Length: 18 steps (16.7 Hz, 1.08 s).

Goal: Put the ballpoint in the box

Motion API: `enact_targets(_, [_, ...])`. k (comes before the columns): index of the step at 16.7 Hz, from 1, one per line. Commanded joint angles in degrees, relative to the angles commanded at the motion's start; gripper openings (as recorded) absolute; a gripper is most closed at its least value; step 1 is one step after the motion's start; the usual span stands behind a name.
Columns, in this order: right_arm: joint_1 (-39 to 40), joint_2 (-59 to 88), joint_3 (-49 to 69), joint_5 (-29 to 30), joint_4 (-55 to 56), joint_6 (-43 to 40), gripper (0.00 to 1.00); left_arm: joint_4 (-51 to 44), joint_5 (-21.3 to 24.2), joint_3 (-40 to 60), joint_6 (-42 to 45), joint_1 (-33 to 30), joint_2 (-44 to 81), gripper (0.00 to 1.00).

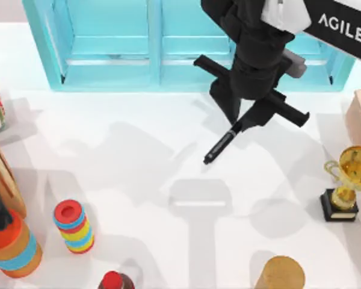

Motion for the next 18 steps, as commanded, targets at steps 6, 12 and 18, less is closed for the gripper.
enact_targets(6, [-9.5,-3.6,-4.4,0.0,0.2,-1.6,0.0,0.0,0.0,0.0,0.0,0.0,0.0,1.0])
enact_targets(12, [-37.4,-12.9,-15.5,-0.1,1.2,-5.3,0.0,0.0,0.0,0.0,0.0,0.0,0.0,1.0])
enact_targets(18, [-58.2,-21.6,-25.5,-0.3,2.5,-8.8,0.0,0.0,0.0,0.0,0.0,0.0,0.0,1.0])
